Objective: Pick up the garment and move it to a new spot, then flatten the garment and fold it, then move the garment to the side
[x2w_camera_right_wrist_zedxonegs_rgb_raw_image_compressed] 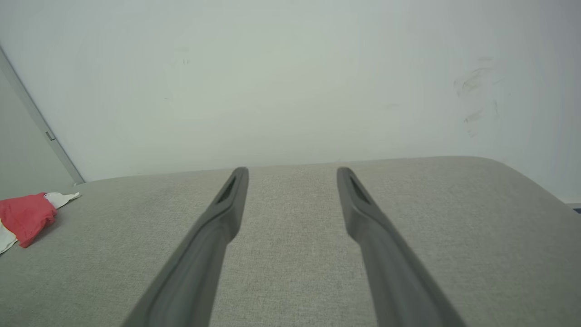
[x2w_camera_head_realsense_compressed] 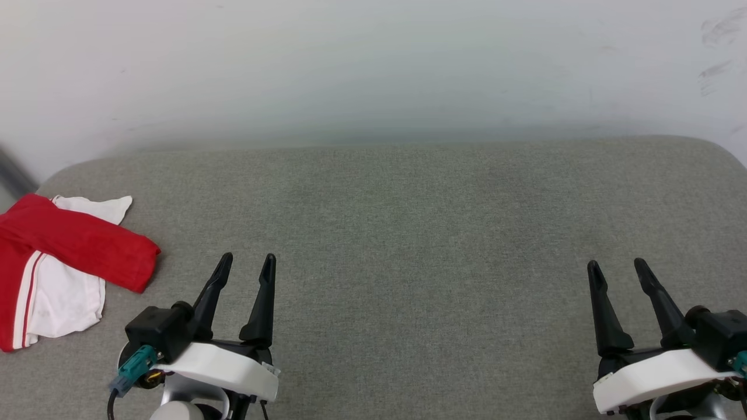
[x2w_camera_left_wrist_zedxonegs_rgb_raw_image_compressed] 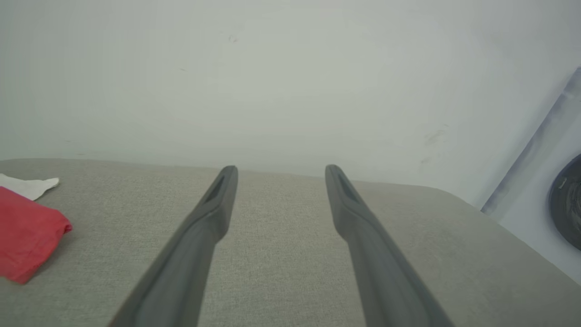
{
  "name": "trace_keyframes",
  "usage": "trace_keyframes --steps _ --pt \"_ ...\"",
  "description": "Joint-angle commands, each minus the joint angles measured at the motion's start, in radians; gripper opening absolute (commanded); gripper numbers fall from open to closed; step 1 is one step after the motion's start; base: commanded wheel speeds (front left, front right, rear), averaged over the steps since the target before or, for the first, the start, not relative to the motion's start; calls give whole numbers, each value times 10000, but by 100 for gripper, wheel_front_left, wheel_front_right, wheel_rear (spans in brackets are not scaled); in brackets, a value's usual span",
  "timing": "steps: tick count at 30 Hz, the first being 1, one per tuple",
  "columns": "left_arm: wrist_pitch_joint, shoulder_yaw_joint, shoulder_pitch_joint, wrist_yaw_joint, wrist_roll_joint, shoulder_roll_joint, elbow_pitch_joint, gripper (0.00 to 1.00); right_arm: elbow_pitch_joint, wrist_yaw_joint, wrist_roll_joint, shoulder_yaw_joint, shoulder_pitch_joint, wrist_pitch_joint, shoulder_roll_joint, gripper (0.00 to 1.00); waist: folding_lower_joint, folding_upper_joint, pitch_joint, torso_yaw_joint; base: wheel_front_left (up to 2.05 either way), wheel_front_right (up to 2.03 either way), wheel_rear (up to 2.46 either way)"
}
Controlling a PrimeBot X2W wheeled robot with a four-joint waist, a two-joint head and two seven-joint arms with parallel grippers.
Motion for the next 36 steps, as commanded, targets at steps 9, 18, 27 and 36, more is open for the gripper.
trace_keyframes --steps 9,18,27,36 --pt "-244 123 34 0 779 -87 217 100 -215 0 -506 -124 195 -9 -8 100 0 0 3 -45 0 0 0" --pt "-425 370 -2 0 1482 -172 527 100 -324 -1 -974 -145 271 -99 -7 100 0 0 12 -24 0 0 0" --pt "-582 335 2 0 2090 -227 673 100 -274 -1 -1412 -177 262 -256 -7 100 0 0 11 29 0 0 0" --pt "-683 286 -14 1 2324 -207 738 100 -131 -1 -1585 -229 179 -440 -6 100 0 0 45 43 0 0 0"
